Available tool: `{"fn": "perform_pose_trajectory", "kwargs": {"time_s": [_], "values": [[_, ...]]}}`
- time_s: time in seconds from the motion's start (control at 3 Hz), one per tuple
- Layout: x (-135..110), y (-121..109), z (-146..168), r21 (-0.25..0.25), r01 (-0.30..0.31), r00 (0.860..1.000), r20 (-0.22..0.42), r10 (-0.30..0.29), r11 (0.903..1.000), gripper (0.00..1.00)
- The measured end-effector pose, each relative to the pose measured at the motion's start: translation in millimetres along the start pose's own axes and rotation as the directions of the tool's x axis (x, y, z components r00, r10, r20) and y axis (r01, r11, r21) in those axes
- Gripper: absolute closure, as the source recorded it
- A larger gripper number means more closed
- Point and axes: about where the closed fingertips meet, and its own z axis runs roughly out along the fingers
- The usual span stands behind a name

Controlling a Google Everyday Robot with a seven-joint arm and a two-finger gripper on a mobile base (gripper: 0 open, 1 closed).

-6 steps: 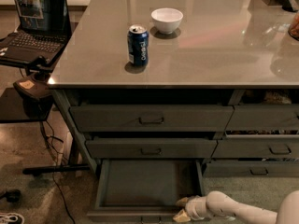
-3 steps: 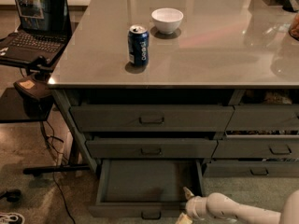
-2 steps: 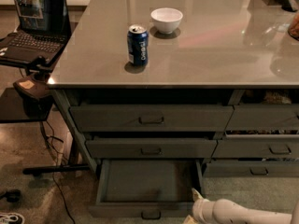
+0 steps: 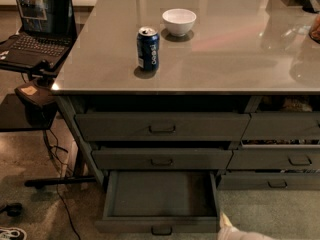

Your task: Close bottom drawer

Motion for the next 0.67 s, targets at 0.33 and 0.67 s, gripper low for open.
{"fn": "perform_pose_trajectory", "kwargs": {"time_s": [0.33, 0.67], "values": [[14.3, 28.9, 23.3, -0.034, -0.008, 0.997, 0.081, 0.011, 0.9994, 0.0], [-2.4, 37.7, 62.8, -0.033, 0.08, 0.973, 0.218, -0.071, 0.9962, 0.0]]}}
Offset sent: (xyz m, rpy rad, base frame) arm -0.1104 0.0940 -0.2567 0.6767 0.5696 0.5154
